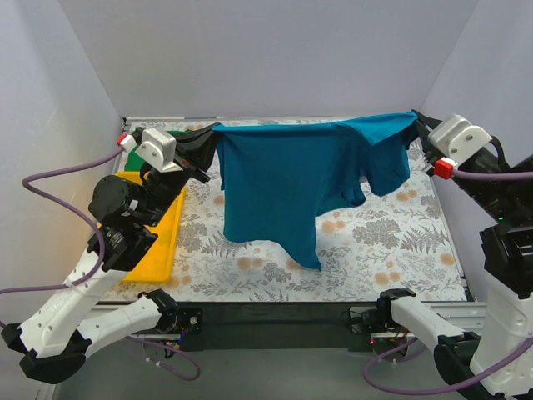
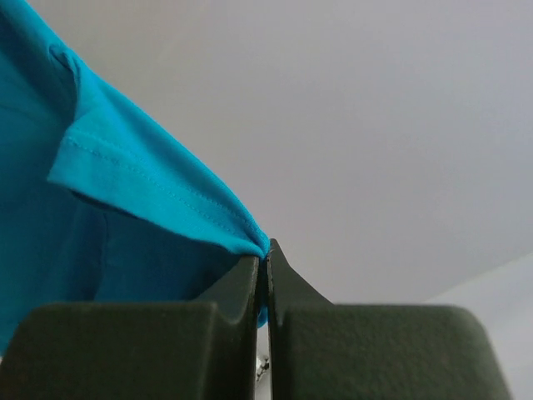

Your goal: Fold and stack the t-shirts

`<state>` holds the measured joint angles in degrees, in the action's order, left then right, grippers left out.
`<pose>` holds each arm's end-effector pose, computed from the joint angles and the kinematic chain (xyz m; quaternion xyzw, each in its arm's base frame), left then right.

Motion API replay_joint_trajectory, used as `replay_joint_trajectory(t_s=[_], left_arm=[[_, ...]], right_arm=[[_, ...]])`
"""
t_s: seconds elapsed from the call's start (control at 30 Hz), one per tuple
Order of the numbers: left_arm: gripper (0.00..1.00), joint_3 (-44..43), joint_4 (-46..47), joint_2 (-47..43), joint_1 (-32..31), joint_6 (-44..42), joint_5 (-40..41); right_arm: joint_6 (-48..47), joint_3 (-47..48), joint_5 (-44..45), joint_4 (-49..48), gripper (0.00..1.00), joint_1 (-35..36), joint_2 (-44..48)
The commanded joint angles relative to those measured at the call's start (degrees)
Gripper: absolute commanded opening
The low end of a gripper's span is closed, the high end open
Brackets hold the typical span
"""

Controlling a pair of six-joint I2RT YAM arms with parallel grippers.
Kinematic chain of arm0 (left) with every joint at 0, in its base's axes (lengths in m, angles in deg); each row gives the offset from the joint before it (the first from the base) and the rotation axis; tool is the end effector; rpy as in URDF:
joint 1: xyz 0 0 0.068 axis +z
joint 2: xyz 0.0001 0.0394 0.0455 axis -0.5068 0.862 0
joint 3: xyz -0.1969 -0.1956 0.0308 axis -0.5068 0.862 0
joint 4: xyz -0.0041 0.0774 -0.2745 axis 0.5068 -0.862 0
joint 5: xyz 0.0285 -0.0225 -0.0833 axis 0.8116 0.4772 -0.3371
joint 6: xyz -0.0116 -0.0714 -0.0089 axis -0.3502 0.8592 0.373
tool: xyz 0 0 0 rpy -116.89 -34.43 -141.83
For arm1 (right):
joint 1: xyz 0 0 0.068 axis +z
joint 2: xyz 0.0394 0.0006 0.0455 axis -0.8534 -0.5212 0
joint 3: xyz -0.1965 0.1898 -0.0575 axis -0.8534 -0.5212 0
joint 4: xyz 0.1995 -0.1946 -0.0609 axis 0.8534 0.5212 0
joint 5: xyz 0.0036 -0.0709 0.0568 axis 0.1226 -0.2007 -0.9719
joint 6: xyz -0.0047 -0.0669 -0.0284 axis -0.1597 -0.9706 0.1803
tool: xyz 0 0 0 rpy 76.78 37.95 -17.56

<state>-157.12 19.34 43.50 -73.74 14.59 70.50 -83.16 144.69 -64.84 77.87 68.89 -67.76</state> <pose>0.1534 -0.1390 0.5167 0.0318 0.5496 -0.4883 0.6772 0.1065 0.0454 0.6141 -0.4145 0.4783 -0.0699 0.7711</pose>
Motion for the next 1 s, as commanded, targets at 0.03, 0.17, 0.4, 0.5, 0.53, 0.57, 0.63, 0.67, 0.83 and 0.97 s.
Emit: replay_joint_trajectory(t_s=[0.03, 0.17, 0.4, 0.5, 0.53, 0.57, 0.63, 0.67, 0.83, 0.97], left_arm=[[0.00, -3.33, -2.20, -1.87, -0.04, 0.46, -1.46], [0.00, -6.41, -2.91, -3.19, -0.04, 2.91, -5.92], [0.00, -13.62, -3.79, -3.99, -0.04, 9.77, -16.83], [0.00, -15.29, -3.88, -4.16, -0.04, 11.97, -20.18], [0.00, -15.47, -3.87, -4.25, -0.04, 12.15, -20.44], [0.00, -15.56, -3.87, -4.34, -0.04, 12.24, -20.27], [0.00, -15.47, -4.05, -4.69, -0.04, 11.36, -18.96], [0.00, -15.12, -4.22, -4.78, -0.04, 10.84, -17.13], [0.00, -11.18, -10.45, -2.41, -0.04, 8.46, -8.25], [0.00, -0.56, -11.00, 3.02, 0.04, 7.23, 1.95]], right_arm=[[-0.88, 2.40, 0.71, -1.43, 0.01, -1.16, 0.55], [-1.68, 4.94, 0.28, -1.34, 0.01, -1.69, 1.78], [0.43, 15.31, -2.71, -1.87, 0.01, -4.85, 3.62], [2.71, 18.30, -4.73, -2.83, 0.01, -6.43, 4.24], [3.15, 18.75, -5.08, -3.53, 0.01, -7.13, 4.42], [3.33, 19.18, -5.43, -3.71, 0.01, -7.49, 4.59], [3.60, 19.98, -5.79, -3.98, 0.01, -8.28, 4.51], [3.51, 19.63, -5.62, -3.89, 0.01, -8.37, 4.51], [-0.09, 6.15, -3.33, -4.86, 0.01, -8.55, 5.03], [-2.20, -11.70, -1.49, -7.40, 0.01, -8.55, 5.91]])
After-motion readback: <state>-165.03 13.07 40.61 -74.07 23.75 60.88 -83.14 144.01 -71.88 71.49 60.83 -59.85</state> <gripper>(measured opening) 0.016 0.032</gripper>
